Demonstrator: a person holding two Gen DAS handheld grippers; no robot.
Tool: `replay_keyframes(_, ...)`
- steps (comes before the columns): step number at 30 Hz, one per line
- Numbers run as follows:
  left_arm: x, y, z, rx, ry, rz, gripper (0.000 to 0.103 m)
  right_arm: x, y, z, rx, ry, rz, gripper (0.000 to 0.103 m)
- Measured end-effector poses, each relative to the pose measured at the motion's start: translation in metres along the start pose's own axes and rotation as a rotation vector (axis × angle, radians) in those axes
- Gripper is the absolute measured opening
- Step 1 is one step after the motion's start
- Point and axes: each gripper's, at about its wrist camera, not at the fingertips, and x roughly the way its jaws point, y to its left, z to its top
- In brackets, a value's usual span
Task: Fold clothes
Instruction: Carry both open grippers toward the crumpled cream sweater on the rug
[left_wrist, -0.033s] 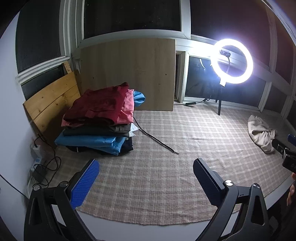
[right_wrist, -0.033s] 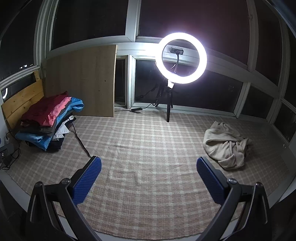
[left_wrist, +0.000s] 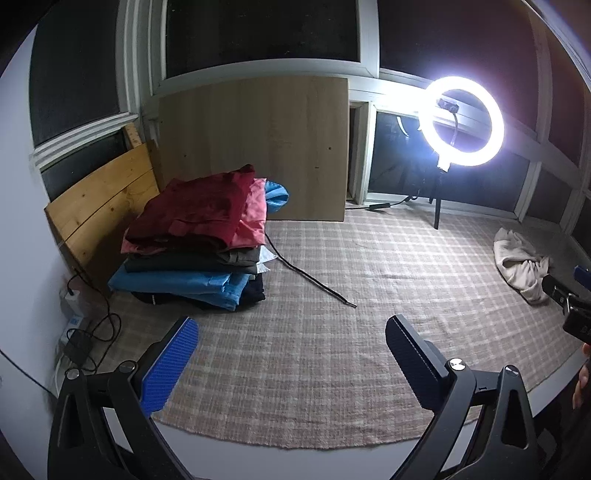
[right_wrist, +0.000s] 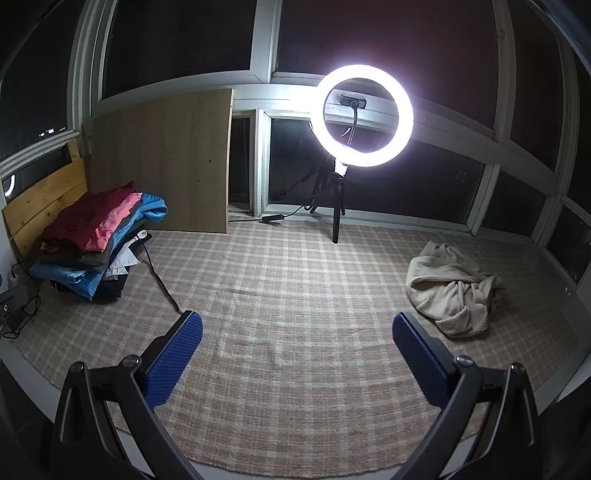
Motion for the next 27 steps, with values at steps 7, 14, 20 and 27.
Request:
replay_keyframes(7,0.015,-0.014,0.004,0.092,0.052,-0.040,0.102,-0.001,-0.001,-0.003,0.011,-0.003,-0.023,0.103)
replay_keyframes(14,0.034,-0.039,0.012,0.117,0.035,-0.132,0.102,-0.003,-0.024,-0.009,0.045,0.014,-0.098,0.103)
replay_keyframes(20,0.051,-0.079,0.024,0.146,0.058,-0.238,0.102,-0.013,-0.064,-0.017,0.107,0.018,-0.177,0.103)
replay_keyframes(27,0.067,-0.128,0.035,0.182,0.085,-0.314,0.102,-0.019,-0.124,-0.025,0.173,0.019,-0.251,0.103)
